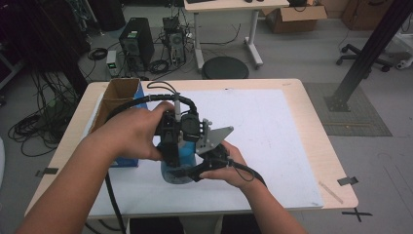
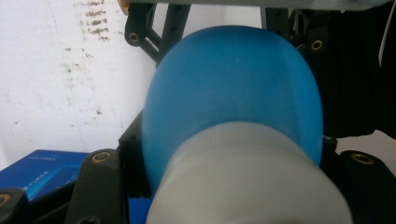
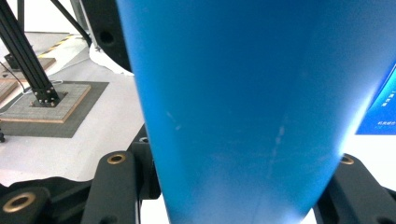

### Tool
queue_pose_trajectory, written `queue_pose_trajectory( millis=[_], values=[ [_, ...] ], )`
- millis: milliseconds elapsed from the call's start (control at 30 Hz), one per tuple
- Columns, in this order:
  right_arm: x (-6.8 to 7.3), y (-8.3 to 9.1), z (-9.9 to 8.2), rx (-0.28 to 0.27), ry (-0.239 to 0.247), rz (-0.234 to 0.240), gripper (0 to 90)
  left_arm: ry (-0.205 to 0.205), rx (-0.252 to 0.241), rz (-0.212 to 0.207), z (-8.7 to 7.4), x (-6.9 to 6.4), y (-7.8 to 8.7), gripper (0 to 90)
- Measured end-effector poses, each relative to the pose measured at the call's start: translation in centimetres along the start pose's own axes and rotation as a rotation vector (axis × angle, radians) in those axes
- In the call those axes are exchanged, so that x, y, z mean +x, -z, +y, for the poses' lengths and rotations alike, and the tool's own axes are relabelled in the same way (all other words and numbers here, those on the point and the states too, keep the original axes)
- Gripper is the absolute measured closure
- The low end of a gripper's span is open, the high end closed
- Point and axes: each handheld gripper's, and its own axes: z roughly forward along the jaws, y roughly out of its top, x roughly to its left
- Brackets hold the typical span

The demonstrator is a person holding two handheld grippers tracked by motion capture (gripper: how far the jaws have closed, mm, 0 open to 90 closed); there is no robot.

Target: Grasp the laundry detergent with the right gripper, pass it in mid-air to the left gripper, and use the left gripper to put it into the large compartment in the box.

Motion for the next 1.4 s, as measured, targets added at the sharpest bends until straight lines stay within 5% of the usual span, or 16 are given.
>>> queue_pose_trajectory(
  millis=[467, 700, 900, 1233, 1400],
  values=[
    [0.1, 0.4, 0.1, -0.034, 0.017, -0.013, 42.5, -0.011, -0.007, 0.012, 0.3, -0.3, 0.6, 38.6],
    [0.2, 0.4, -0.3, -0.061, -0.028, -0.012, 24.3, -0.021, -0.011, 0.003, 0.6, -0.3, 0.6, 38.5],
    [0.1, 1.0, -0.9, -0.075, -0.044, -0.018, 18.0, -0.015, -0.008, 0.003, 0.6, -0.1, 0.7, 38.5],
    [-0.1, 2.6, -0.8, -0.068, -0.072, -0.011, 0.1, 0.020, -0.018, -0.008, 0.5, 0.4, 1.1, 38.4],
    [-0.2, 4.8, -1.0, -0.072, -0.075, -0.023, 0.1, 0.077, -0.028, -0.028, 0.0, 1.0, 1.9, 38.3]
  ],
)
